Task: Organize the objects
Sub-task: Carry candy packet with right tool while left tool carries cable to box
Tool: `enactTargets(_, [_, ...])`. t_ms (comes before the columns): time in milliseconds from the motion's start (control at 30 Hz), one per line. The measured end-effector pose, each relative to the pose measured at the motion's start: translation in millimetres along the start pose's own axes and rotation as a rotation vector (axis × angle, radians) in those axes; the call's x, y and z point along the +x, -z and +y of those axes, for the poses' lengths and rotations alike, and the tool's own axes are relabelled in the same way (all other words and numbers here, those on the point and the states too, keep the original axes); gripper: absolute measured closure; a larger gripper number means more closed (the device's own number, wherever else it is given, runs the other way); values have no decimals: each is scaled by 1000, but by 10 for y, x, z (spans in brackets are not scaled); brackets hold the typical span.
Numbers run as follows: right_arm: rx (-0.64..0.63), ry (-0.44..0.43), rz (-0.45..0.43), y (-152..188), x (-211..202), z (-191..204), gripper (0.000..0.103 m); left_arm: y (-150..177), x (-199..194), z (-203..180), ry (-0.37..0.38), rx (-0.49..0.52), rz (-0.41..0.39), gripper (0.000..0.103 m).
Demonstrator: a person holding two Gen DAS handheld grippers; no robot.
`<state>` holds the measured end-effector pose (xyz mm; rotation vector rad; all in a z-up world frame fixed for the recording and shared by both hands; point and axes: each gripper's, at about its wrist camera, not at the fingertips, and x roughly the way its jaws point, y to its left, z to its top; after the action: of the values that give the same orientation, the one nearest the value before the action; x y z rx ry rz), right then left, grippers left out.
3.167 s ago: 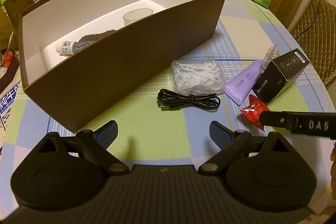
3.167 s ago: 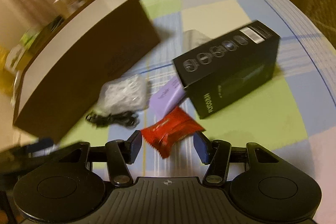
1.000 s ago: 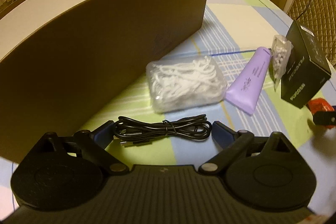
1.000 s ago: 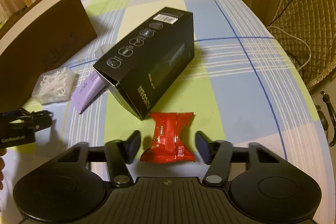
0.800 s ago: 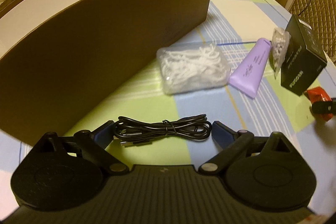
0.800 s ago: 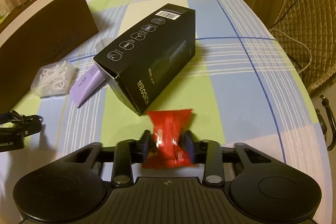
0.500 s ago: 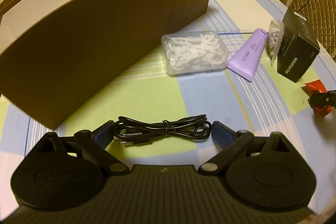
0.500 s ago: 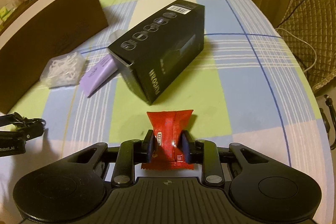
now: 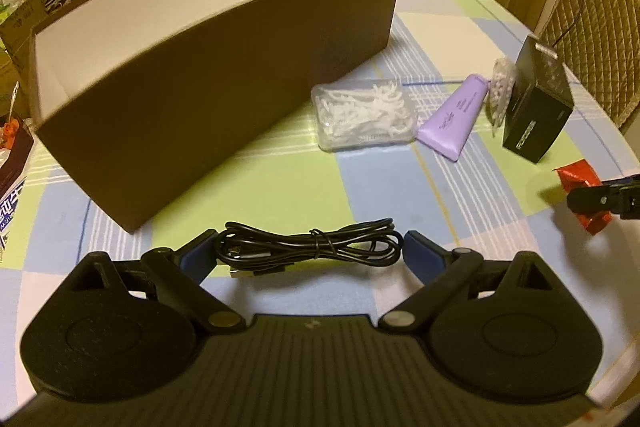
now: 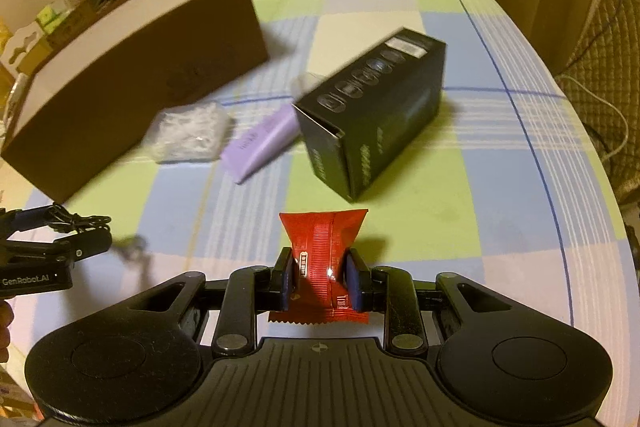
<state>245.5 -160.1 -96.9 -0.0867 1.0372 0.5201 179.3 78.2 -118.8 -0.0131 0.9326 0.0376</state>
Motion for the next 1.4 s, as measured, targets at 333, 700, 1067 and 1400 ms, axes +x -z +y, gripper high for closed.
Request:
enactTargets(333, [-45, -64, -40, -156, -88, 264, 79, -113, -329, 86, -1, -17, -72, 8])
enactTargets(700, [-95, -154, -79, -454, -100, 579, 79, -313, -652, 212, 0, -29, -146, 8])
enactTargets(1067, [-164, -230, -147, -974, -43, 901, 79, -666, -775, 414, -15, -37, -216, 8])
enactTargets(1400, [-213, -265, -206, -1608, 190, 1169, 79, -1186, -604, 731, -77, -32, -270, 8])
